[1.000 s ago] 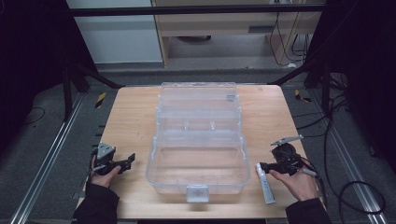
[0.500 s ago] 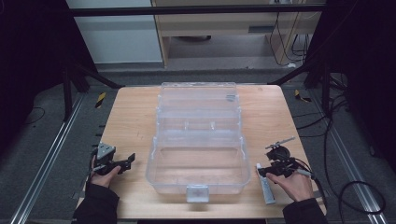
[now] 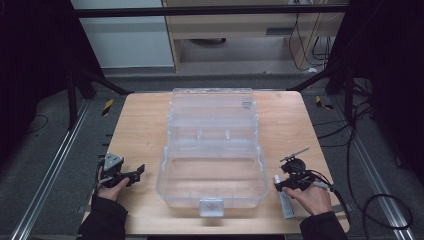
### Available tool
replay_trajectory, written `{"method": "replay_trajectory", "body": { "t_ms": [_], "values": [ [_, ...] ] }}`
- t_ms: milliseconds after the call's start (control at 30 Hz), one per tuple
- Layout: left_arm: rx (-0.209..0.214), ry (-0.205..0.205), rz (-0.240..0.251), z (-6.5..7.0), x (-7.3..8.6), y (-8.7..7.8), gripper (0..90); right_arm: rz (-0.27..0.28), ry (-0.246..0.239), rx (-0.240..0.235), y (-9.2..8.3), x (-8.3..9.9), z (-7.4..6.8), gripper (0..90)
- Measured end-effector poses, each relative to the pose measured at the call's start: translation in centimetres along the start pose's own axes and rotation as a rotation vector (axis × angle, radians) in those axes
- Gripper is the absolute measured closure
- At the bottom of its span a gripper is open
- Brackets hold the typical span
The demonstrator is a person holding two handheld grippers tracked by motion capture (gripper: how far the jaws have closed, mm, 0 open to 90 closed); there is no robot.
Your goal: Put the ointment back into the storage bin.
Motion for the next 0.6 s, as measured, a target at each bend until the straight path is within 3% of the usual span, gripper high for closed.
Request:
{"method": "replay_trajectory", "body": {
  "t_ms": [267,600],
  "values": [
    [0.002,-0.001,0.0,0.0,0.0,0.0,8.9,-0.05,0.019,-0.017,0.9,0.6,-0.1,54.5],
    [0.002,-0.003,-0.001,0.0,0.0,0.0,8.9,-0.079,-0.008,-0.017,1.5,0.9,-0.4,60.4]
  ]
}}
Point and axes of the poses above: each handheld gripper's, and its own axes: y roughly forward along the jaws, x roughly out of its underside, z roughly to its right, the point moved 9 cm from there along y, roughly forward along the jaws, and after that the axes turned 14 degrees about x, right-handed, at the moved point
